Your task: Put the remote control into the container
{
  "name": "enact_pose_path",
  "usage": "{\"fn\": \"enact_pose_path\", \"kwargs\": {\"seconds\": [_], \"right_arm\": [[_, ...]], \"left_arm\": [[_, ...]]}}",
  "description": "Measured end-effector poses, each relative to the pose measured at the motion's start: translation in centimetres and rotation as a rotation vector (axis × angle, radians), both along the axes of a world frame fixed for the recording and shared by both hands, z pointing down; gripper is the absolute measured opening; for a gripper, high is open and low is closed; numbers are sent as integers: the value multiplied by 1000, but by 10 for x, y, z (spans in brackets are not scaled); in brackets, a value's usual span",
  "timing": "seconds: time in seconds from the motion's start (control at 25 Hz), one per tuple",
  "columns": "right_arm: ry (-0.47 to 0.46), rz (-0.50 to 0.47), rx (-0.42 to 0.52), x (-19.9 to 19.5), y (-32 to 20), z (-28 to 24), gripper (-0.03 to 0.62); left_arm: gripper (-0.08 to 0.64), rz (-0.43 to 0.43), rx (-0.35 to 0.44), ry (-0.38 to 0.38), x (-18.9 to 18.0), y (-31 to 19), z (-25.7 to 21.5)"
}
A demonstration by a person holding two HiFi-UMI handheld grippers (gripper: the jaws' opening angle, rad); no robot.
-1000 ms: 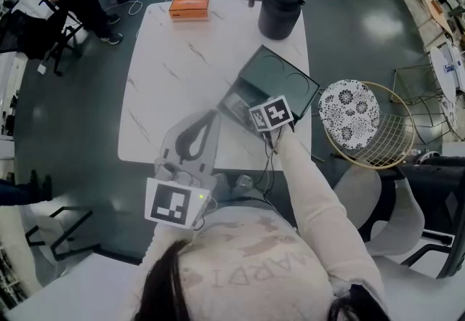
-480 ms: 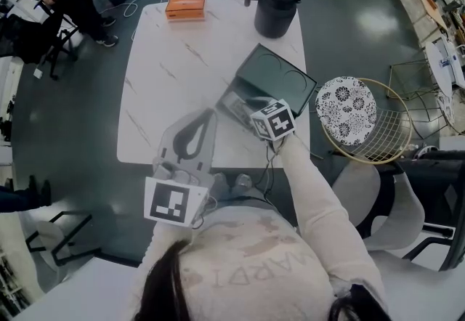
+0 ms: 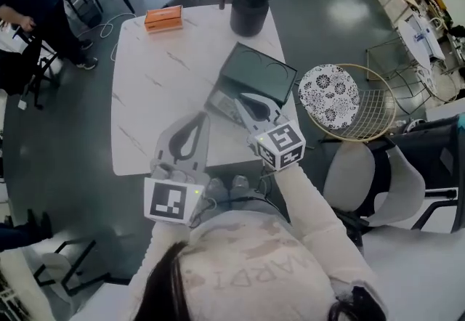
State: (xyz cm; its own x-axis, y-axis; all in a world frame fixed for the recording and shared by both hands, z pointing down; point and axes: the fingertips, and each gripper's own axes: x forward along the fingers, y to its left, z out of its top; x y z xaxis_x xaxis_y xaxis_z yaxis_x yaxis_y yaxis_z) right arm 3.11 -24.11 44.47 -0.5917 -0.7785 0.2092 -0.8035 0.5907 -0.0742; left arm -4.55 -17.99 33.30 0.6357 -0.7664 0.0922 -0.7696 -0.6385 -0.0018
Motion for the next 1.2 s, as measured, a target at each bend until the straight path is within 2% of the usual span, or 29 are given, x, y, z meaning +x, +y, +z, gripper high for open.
{"fn": "enact_pose_path", "kwargs": {"seconds": [0.24,0.4,0.64,0.96,1.2], "right_arm": [[-65,84,150,8,51,-65,34],[-42,118,225,15,81,-93,32],[-45,145,260,28,127,-113,32],[-59,142,277,45,194,-130,32],[-50,138,285,43,242,-134,32]], "left_arm": [[14,87,3,4,12,15,5],[14,123,21,10,24,28,1],[14,159,64,6,45,61,-10],[14,139,86,-4,60,126,-24],[14,115,98,-15,59,172,-25]]}}
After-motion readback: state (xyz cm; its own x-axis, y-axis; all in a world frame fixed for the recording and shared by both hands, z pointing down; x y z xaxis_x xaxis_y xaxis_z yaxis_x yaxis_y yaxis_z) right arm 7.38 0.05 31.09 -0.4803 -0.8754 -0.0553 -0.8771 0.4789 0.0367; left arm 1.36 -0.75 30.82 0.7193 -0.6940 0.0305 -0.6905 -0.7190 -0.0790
